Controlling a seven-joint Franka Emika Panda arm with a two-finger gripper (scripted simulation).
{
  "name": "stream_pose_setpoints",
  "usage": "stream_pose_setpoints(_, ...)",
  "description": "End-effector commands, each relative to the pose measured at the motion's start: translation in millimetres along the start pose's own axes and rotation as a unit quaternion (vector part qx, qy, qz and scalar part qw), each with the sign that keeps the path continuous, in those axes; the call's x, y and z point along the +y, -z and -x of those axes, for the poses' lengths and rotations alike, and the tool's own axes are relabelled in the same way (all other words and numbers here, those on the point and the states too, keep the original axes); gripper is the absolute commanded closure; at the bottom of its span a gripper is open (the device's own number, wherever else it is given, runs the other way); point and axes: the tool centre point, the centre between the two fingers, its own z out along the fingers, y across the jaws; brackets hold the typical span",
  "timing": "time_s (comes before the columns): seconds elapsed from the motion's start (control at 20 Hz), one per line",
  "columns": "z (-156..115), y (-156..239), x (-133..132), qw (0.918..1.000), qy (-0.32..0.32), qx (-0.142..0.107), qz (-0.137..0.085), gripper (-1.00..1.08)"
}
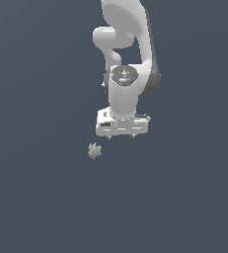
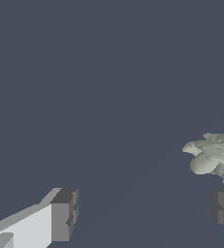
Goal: Pick up the object and move it to a goal position.
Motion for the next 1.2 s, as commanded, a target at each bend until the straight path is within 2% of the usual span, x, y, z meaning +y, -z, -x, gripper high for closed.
stream_pose_setpoints(0.0,0.0,0.0,0.0,1.0000,0.000,0.000,0.000,-0.92)
stream_pose_setpoints(0.45,3.5,7.4,17.1,0.9994,-0.033,-0.001,-0.001,-0.92)
stream_pose_setpoints(0.75,2.6,4.2,21.7,0.9995,-0.031,-0.001,-0.001,-0.92)
stream_pose_setpoints(0.95,0.4,-5.9,39.7,0.9996,-0.027,0.001,0.001,-0.92)
stream_pose_setpoints(1.15,-1.6,-22.5,68.5,0.9998,-0.021,0.002,0.005,-0.92)
